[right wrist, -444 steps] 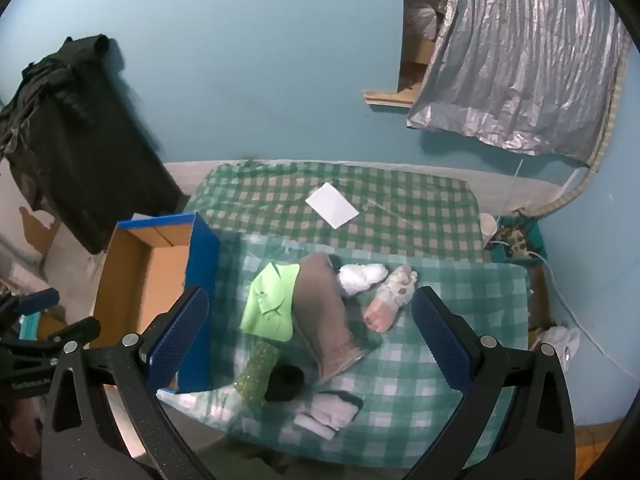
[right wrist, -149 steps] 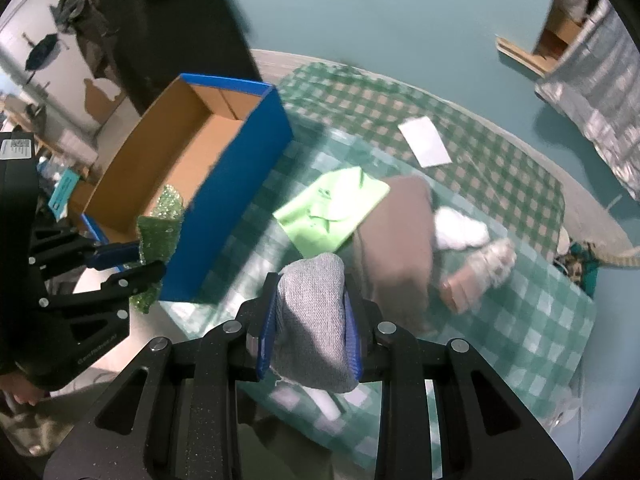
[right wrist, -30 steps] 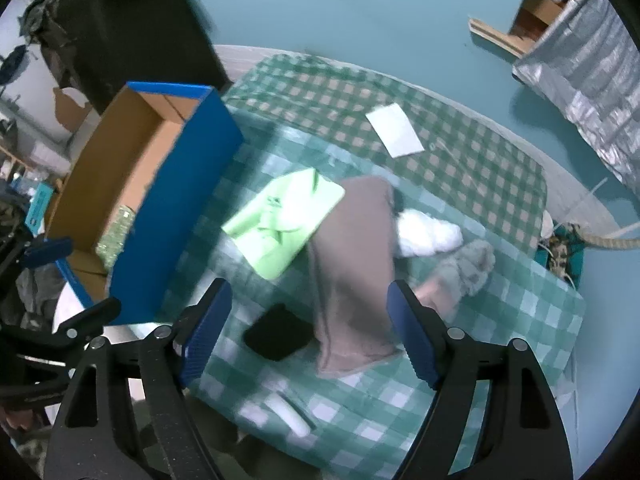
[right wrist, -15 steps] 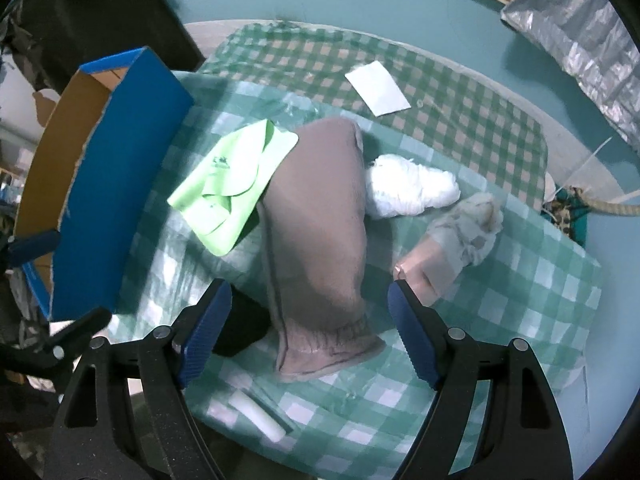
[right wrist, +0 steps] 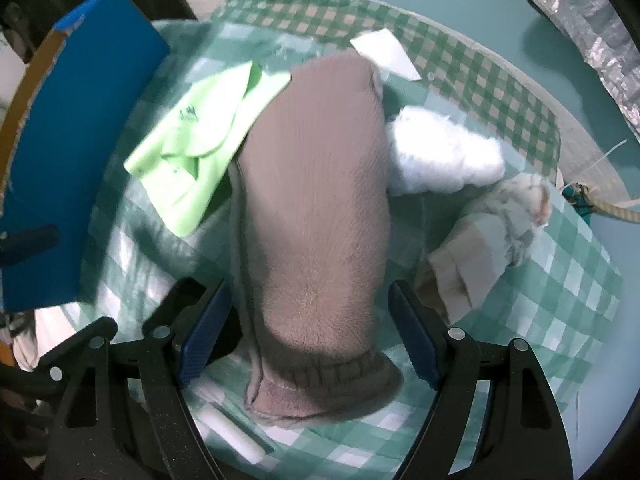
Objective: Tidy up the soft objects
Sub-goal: 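Move both tools back over the cloth toward the brown slipper and black sock, then grasp the brown slipper with the right tool while the left tool grasps the black sock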
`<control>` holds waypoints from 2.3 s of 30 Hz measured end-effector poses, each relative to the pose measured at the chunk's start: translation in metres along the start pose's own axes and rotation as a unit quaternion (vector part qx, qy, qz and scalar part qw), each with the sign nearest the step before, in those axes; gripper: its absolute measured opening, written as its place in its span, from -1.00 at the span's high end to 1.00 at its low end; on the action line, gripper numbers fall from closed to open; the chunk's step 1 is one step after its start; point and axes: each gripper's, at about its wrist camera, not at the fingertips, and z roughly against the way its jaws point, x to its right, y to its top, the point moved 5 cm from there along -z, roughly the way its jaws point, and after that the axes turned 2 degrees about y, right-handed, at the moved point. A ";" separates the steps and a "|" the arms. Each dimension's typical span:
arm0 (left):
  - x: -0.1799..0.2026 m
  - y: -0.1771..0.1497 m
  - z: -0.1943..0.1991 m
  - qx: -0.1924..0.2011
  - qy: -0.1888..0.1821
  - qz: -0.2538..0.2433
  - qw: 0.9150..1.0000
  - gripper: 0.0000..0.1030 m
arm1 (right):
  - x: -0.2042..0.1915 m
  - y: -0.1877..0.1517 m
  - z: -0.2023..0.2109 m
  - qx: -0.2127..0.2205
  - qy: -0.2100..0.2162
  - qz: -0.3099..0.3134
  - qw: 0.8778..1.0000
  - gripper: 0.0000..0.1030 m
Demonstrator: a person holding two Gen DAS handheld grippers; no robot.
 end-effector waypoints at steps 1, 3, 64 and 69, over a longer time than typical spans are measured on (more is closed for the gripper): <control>0.002 0.000 -0.004 -0.001 -0.004 -0.001 1.000 -0.56 | 0.000 -0.002 -0.004 -0.004 -0.004 0.002 1.000 -0.56; 0.003 0.000 -0.008 -0.002 -0.010 0.000 1.000 -0.56 | -0.001 -0.005 -0.009 -0.010 -0.003 0.007 1.000 -0.55; 0.060 -0.018 -0.041 -0.039 -0.035 -0.132 0.990 0.34 | 0.016 -0.093 0.020 0.018 0.033 0.022 0.999 0.47; 0.039 -0.022 -0.030 -0.028 -0.013 -0.124 0.992 0.34 | 0.014 -0.092 0.033 0.029 0.027 0.023 0.999 0.47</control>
